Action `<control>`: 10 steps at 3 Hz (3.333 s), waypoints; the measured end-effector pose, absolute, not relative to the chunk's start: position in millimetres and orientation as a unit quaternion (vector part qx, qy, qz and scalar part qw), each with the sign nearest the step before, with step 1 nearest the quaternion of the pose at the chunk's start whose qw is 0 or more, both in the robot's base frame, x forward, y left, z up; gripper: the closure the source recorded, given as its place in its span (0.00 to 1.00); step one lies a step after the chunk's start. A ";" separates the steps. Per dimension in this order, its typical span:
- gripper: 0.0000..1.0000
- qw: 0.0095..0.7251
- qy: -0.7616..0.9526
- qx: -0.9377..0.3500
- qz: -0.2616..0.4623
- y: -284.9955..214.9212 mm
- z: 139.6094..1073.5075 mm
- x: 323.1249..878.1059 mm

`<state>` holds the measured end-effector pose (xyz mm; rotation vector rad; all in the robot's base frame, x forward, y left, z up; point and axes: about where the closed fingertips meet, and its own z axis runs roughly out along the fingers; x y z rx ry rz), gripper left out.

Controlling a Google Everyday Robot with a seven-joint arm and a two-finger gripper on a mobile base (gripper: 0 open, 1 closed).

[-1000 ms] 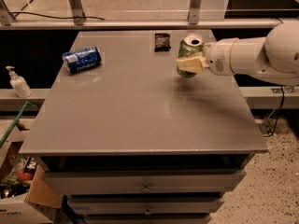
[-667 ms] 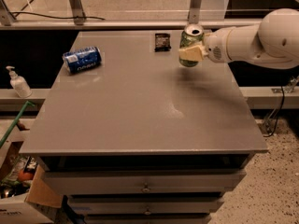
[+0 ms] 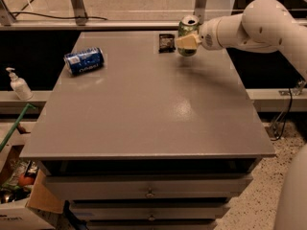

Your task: Move green can near rxbar chocolate

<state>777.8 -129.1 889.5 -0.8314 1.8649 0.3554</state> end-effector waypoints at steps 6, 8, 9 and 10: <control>0.60 0.502 0.797 -0.311 0.130 -126.8 852.9 843.5; 0.14 0.502 0.797 -0.311 0.130 -126.8 855.7 843.5; 0.00 0.499 0.797 -0.314 0.132 -125.5 851.5 841.0; 0.00 0.499 0.795 -0.317 0.135 -125.1 850.1 837.8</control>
Offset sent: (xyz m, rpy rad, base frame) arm 0.0746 -0.0086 -0.0146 -0.0245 -0.0099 -0.1115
